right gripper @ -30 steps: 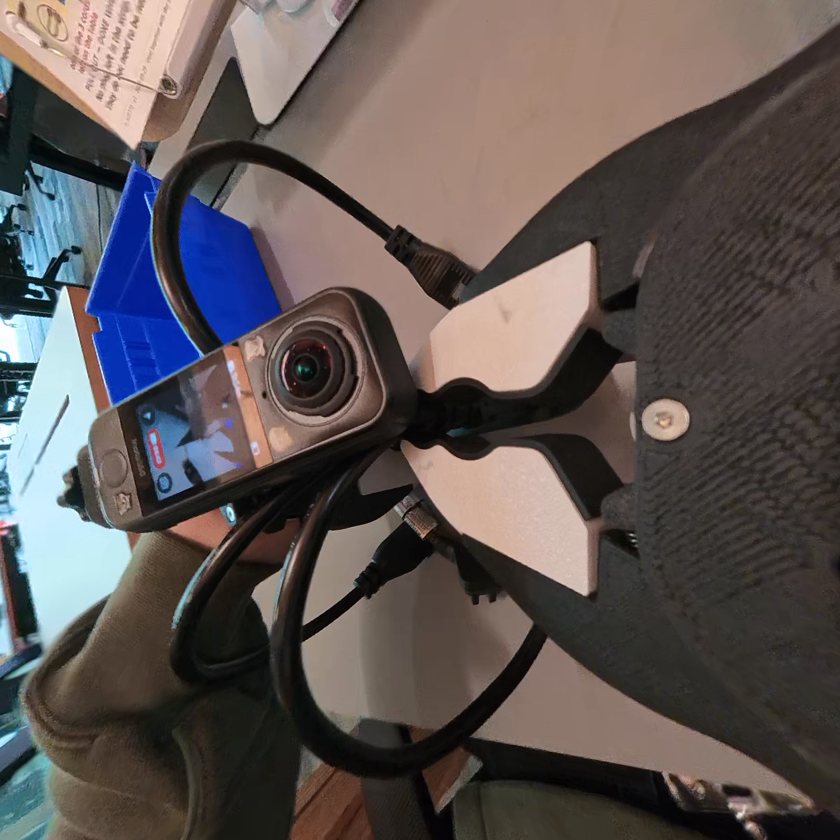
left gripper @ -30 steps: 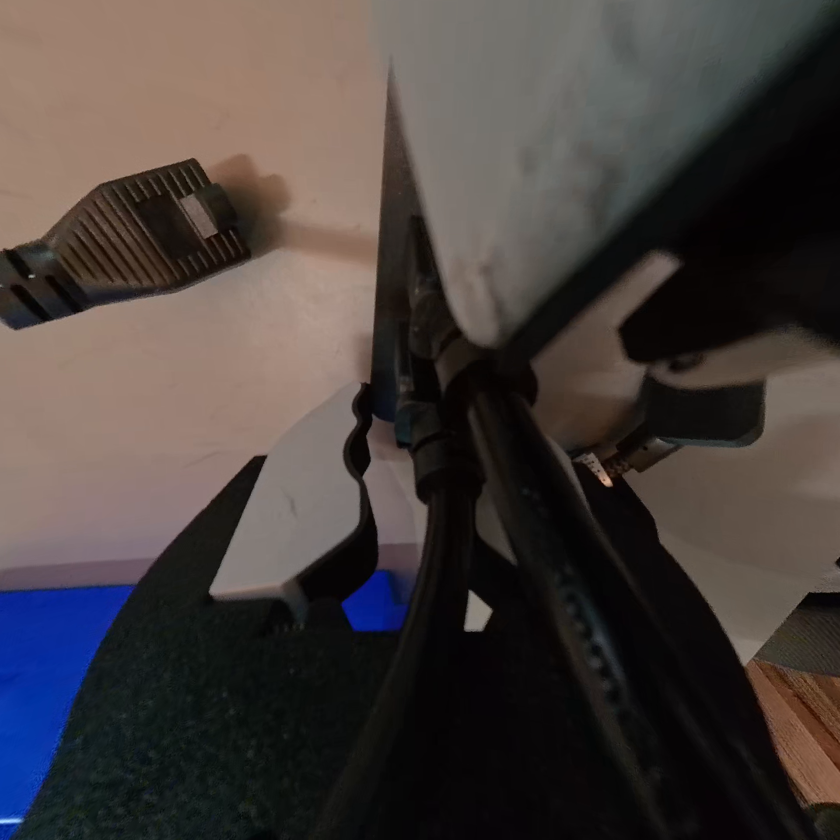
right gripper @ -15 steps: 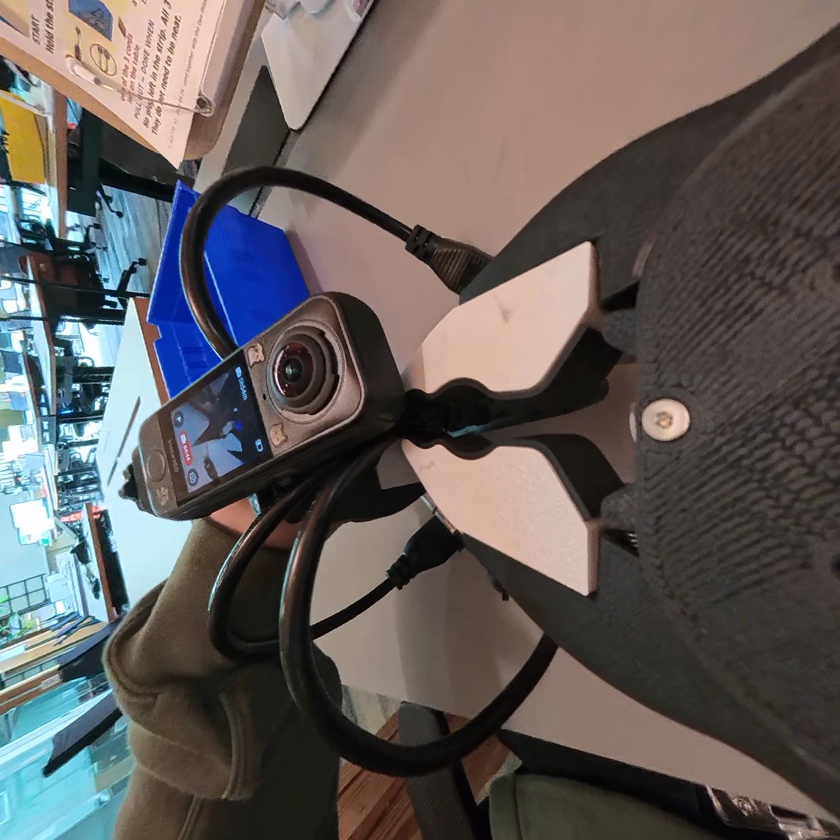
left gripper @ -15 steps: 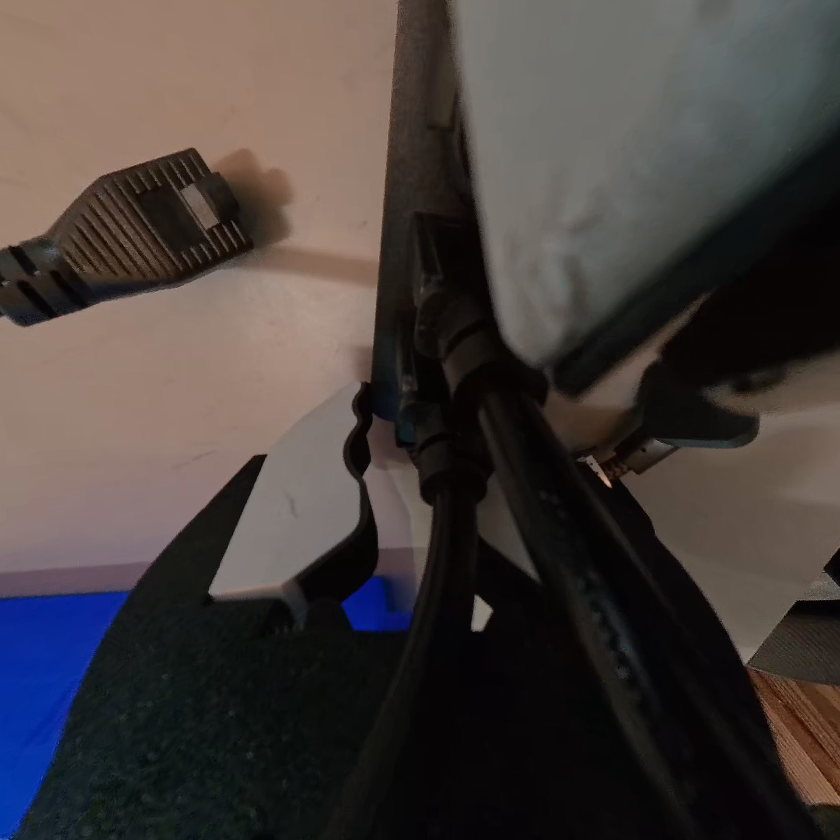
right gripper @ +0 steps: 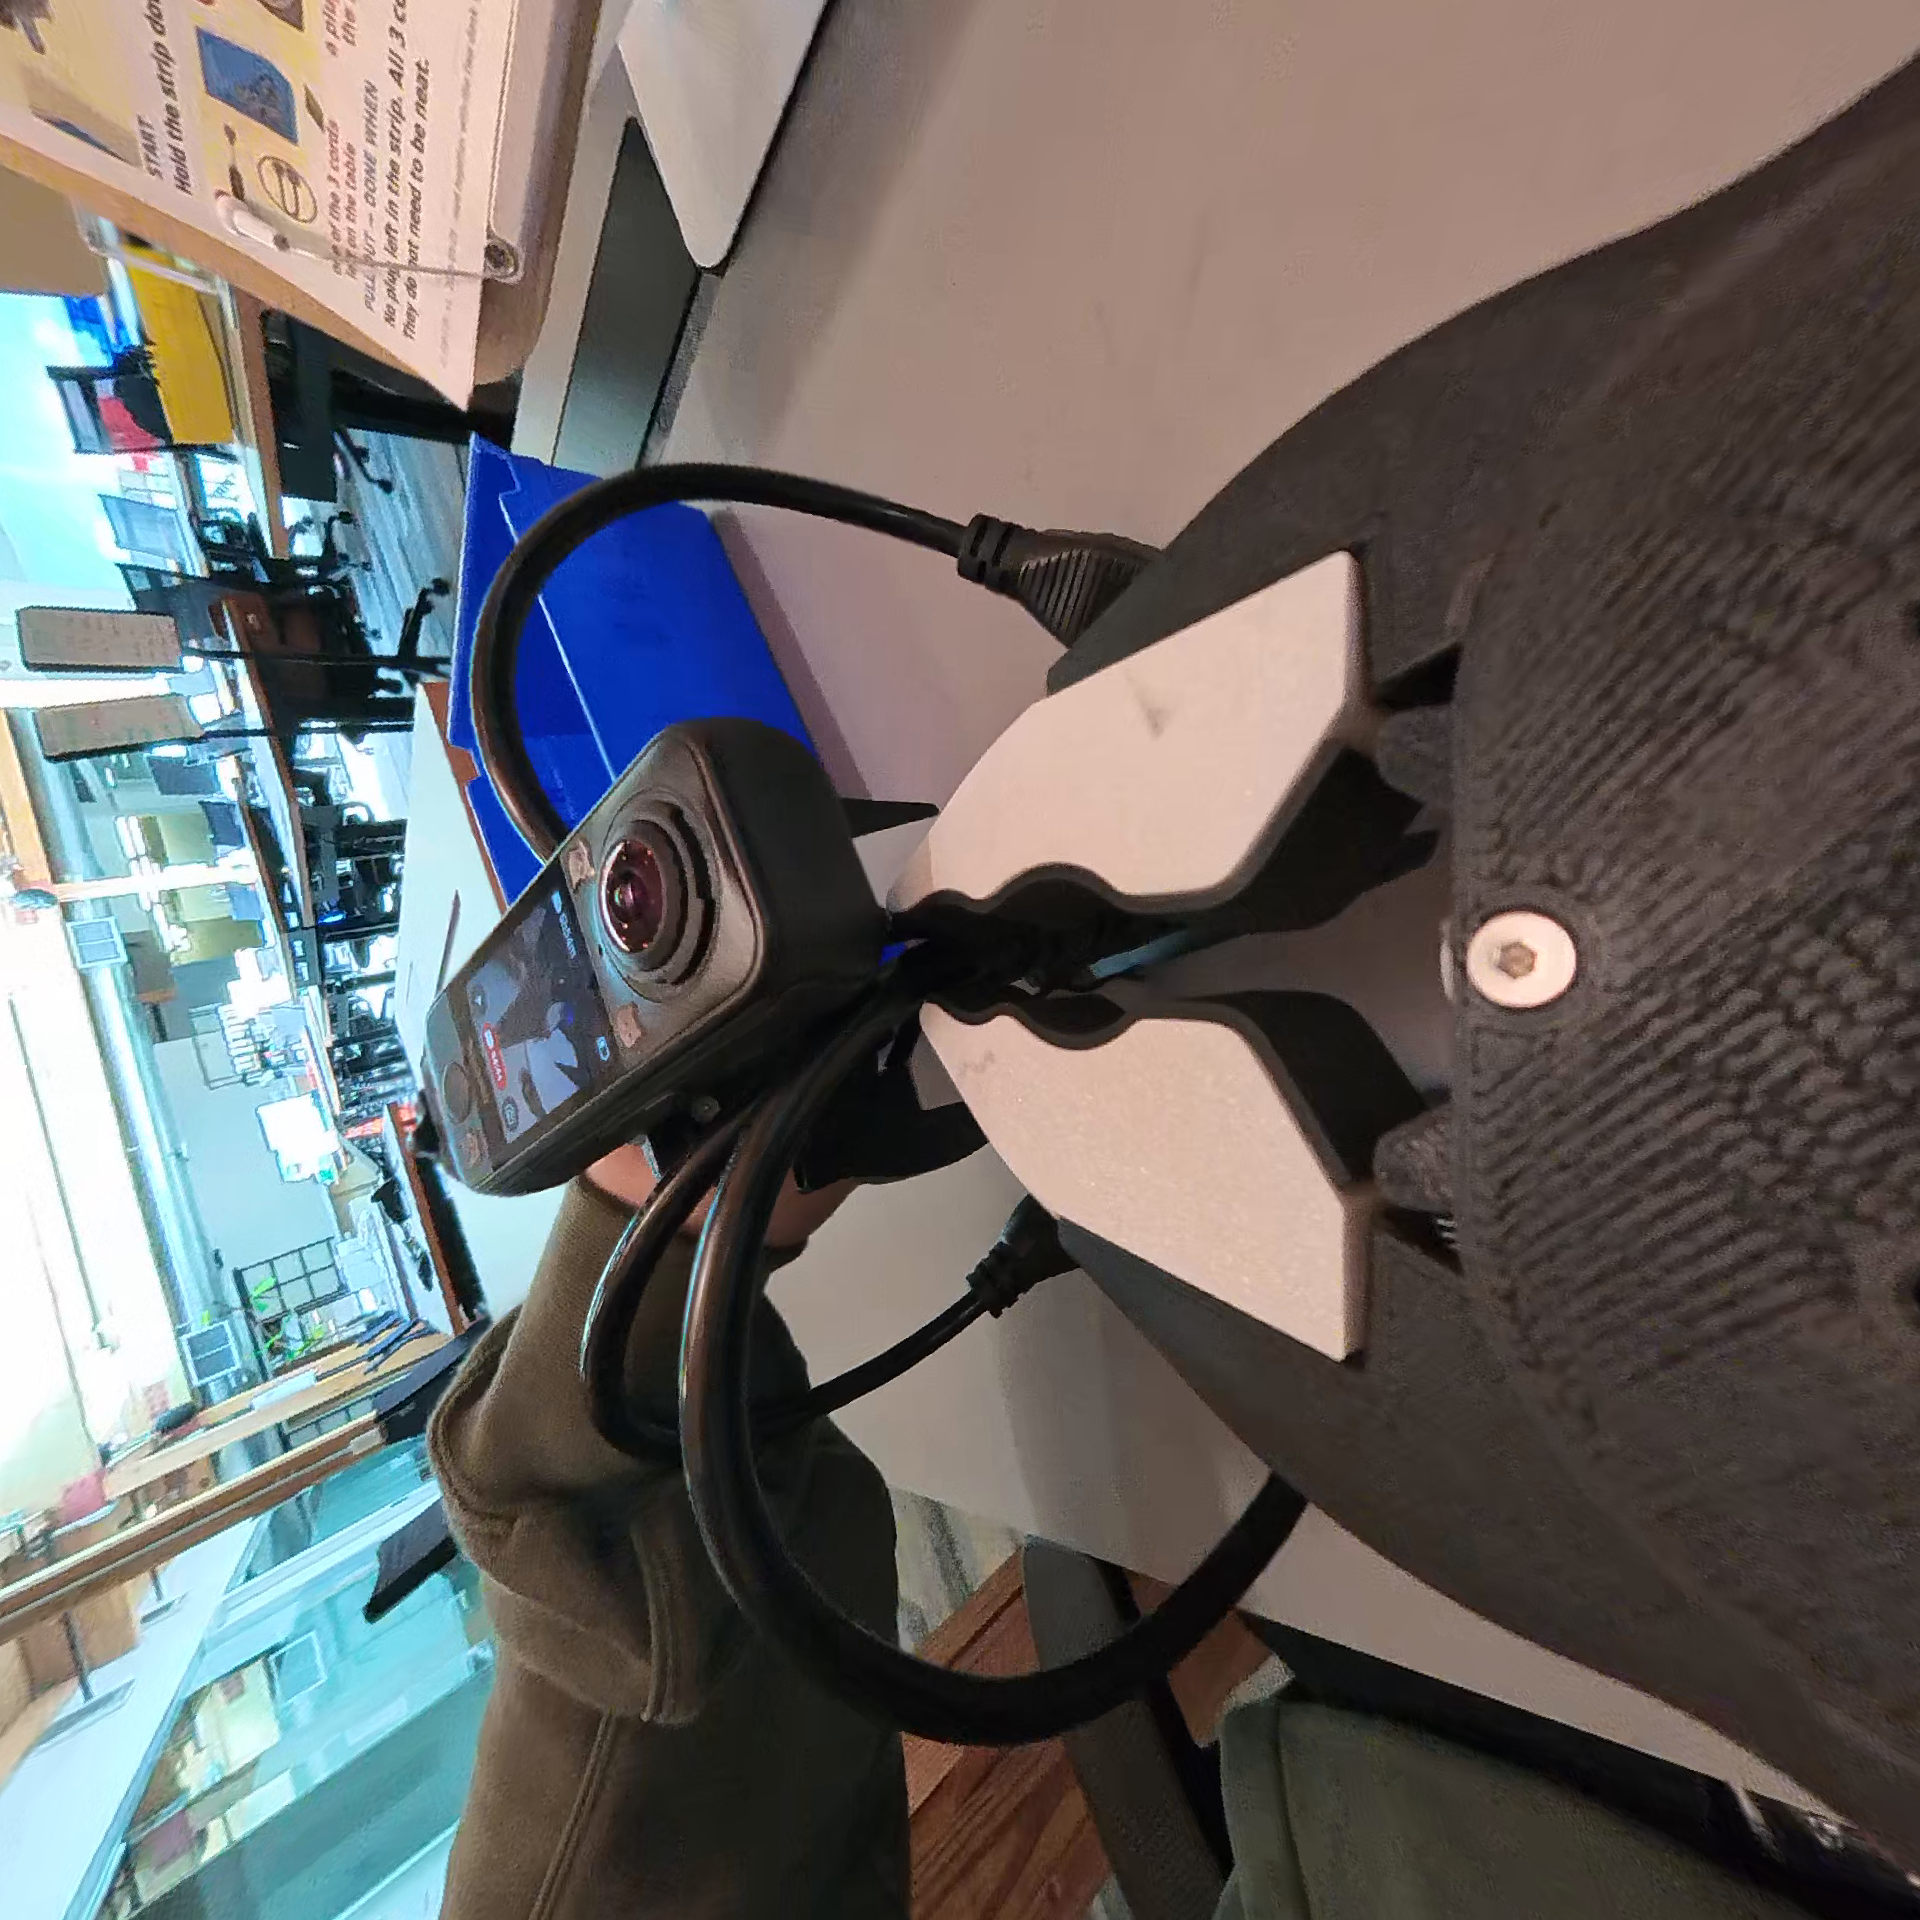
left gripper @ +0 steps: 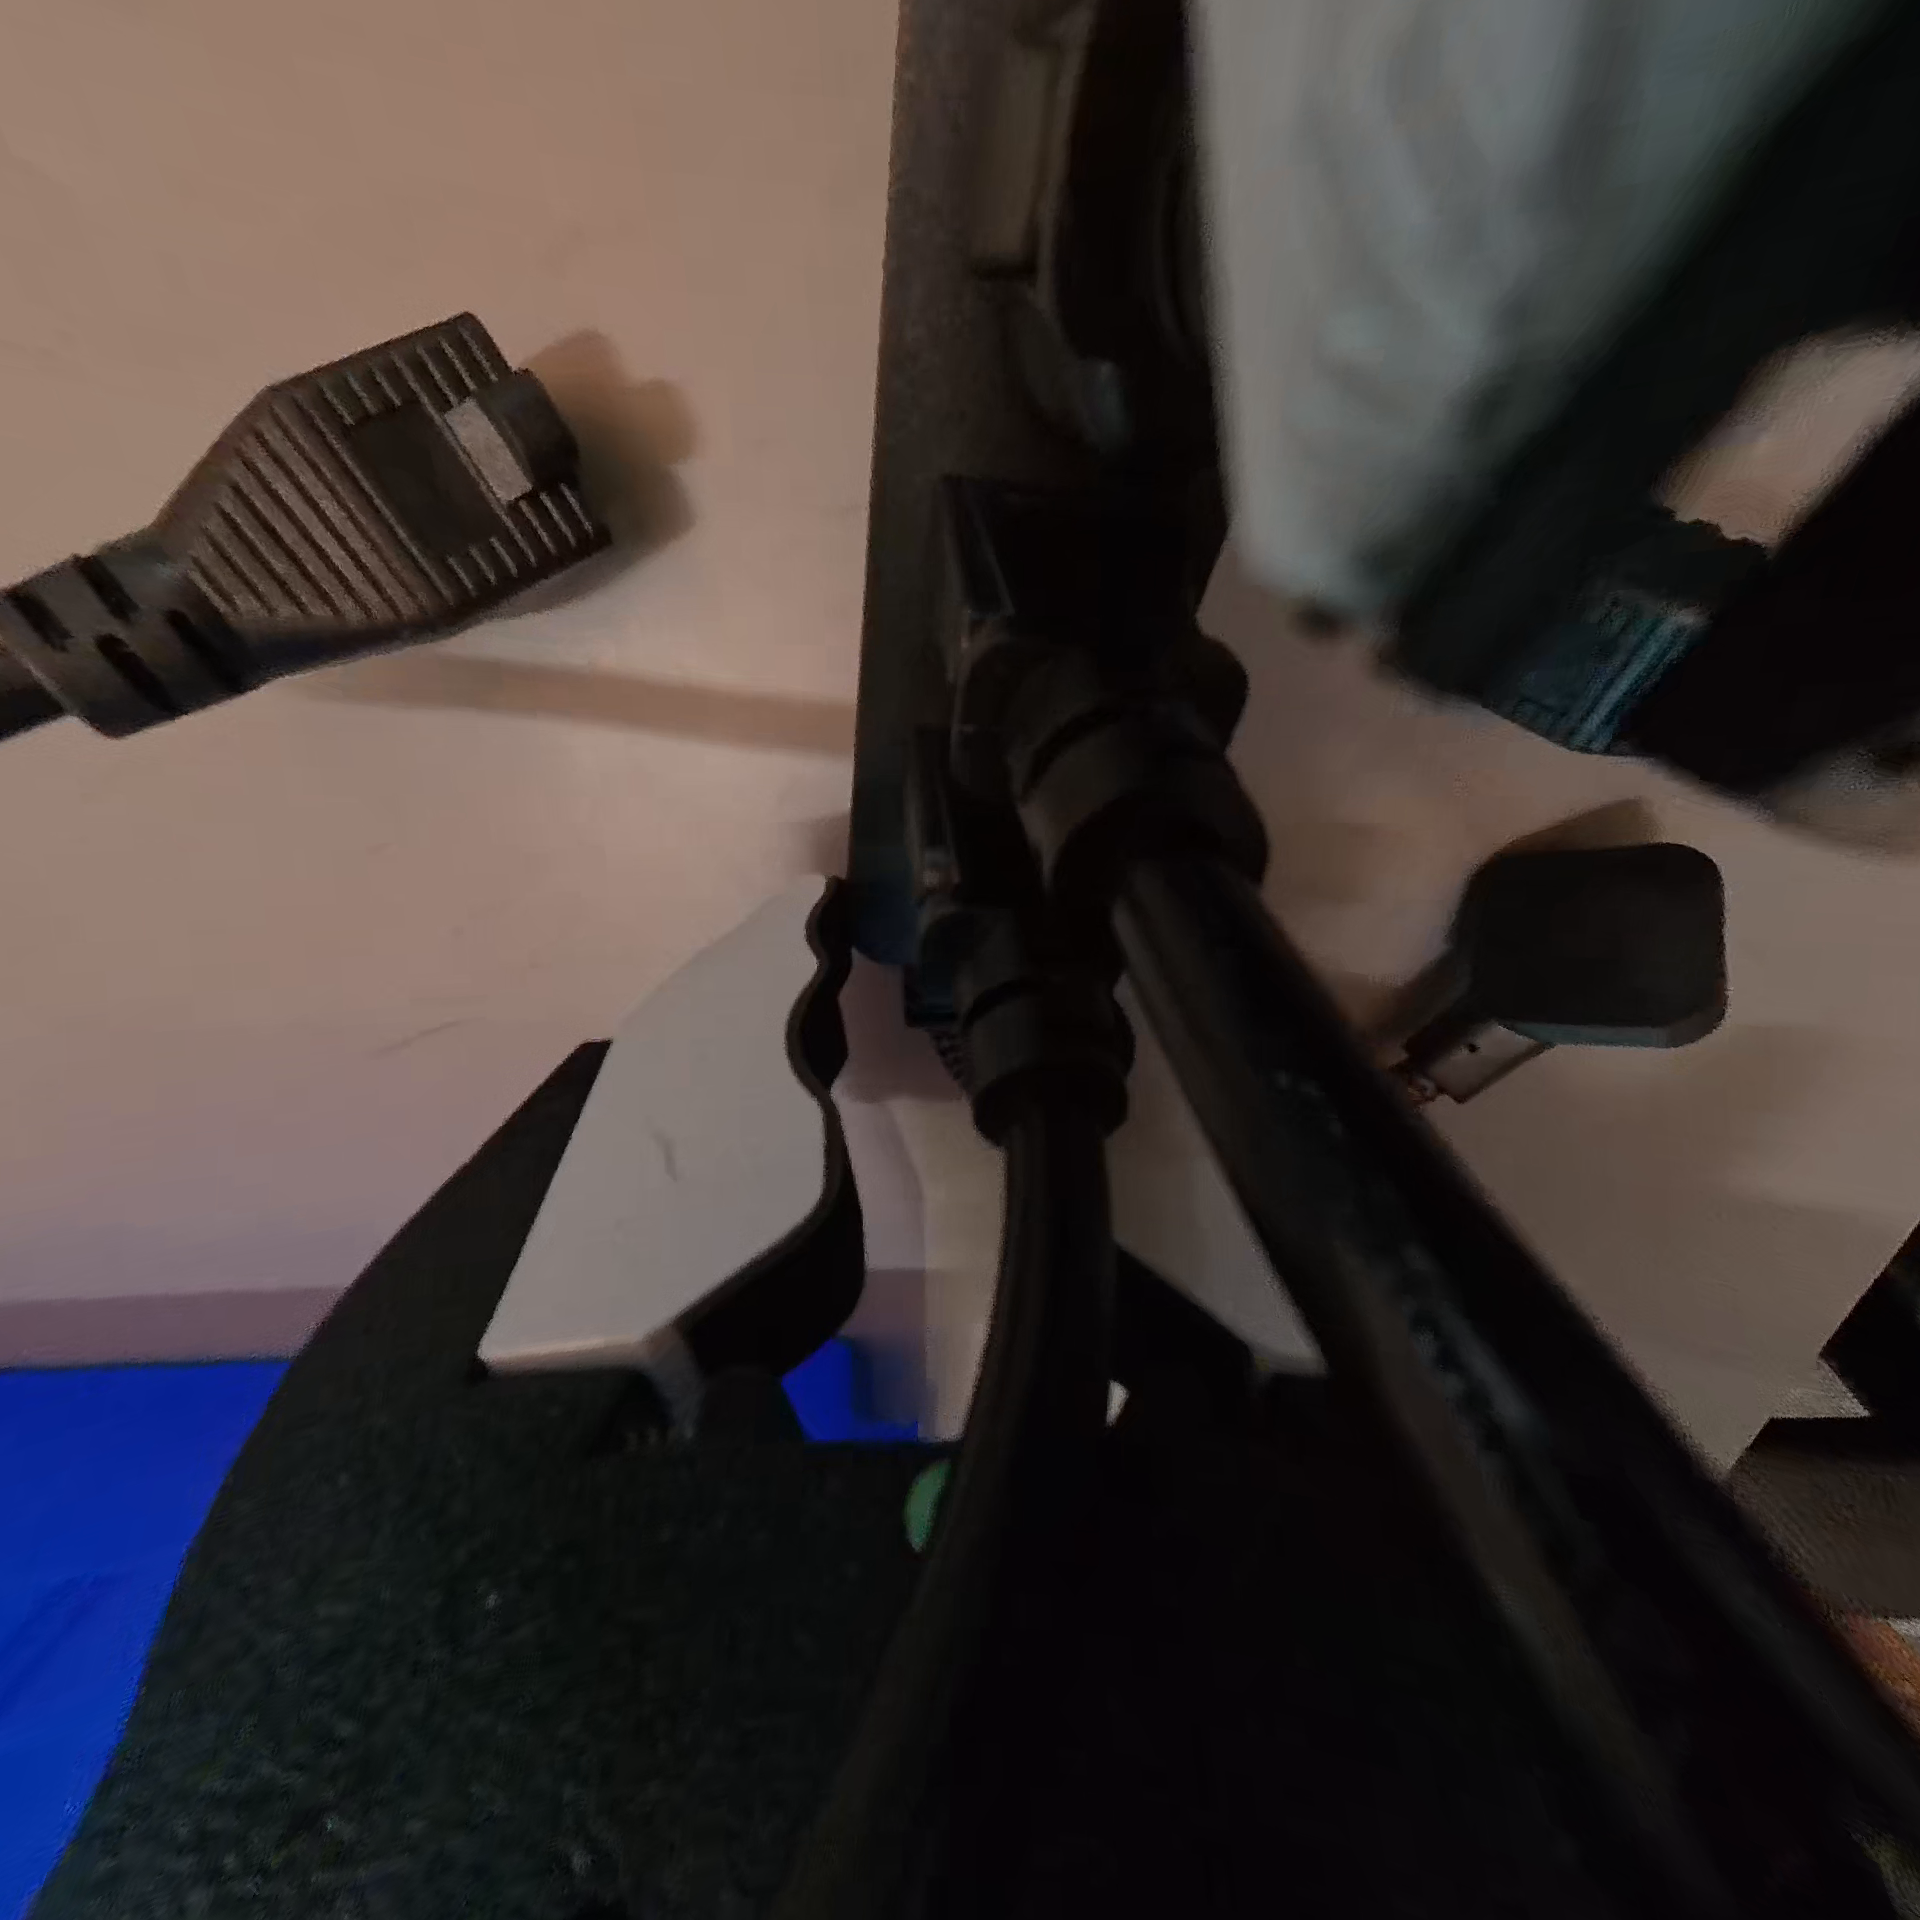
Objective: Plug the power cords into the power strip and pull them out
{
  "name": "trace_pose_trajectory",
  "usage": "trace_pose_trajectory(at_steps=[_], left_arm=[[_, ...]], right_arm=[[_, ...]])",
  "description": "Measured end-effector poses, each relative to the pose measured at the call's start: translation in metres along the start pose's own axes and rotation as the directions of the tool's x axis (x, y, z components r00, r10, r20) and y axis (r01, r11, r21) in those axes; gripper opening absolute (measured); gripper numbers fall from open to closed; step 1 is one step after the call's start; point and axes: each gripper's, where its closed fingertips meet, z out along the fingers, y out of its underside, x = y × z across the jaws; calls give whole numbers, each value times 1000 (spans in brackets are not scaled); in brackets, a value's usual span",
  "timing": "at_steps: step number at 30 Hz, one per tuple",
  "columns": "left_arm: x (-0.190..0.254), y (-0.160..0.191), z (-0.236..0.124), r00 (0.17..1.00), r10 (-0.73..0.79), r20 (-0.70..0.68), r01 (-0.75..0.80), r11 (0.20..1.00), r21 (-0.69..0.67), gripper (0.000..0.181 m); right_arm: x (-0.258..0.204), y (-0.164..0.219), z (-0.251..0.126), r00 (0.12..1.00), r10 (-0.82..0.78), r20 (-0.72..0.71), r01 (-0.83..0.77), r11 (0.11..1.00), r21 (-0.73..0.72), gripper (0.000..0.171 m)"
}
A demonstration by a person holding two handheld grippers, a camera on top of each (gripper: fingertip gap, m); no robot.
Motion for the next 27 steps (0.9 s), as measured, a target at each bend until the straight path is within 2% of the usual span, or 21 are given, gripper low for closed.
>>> trace_pose_trajectory(at_steps=[1, 4, 7, 13, 15, 18, 21, 23, 27], left_arm=[[0, 0, 0, 1000, 4, -1, -4, 1000, 0, 47], [0, -1, 1, 1000, -1, -4, 1, 1000, 15, 48], [0, 0, 0, 1000, 5, -7, -5, 1000, 14, 48], [0, 0, 1, 1000, -3, -1, 3, 1000, -5, 47], [-1, -1, 1, 1000, -25, 2, 25, 999, 25, 44], [0, -6, 2, 999, -34, 10, 33, 988, 150, 42], [-1, -11, 4, 998, -57, 28, 49, 968, 246, 42], [-2, -14, 5, 998, -53, 46, 40, 967, 251, 42], [0, -18, 6, 999, -11, 46, 1, 977, 214, 42]], right_arm=[[0, 1, 0, 1000, -14, -3, 14, 1000, -18, 7], [2, 3, -1, 997, -73, -24, 70, 992, -101, 8], [-1, 3, 5, 998, -62, 0, 61, 994, -93, 8], [1, 5, 7, 992, -126, -21, 120, 975, -189, 8], [4, 7, 6, 993, -117, -27, 110, 979, -170, 9], [9, 10, 0, 996, -74, -44, 69, 992, -110, 9], [20, 21, -15, 988, -110, -112, 96, 988, -122, 10], [27, 33, -27, 985, -114, -129, 96, 985, -143, 11], [26, 35, -39, 998, -40, -50, 38, 998, -41, 11]])
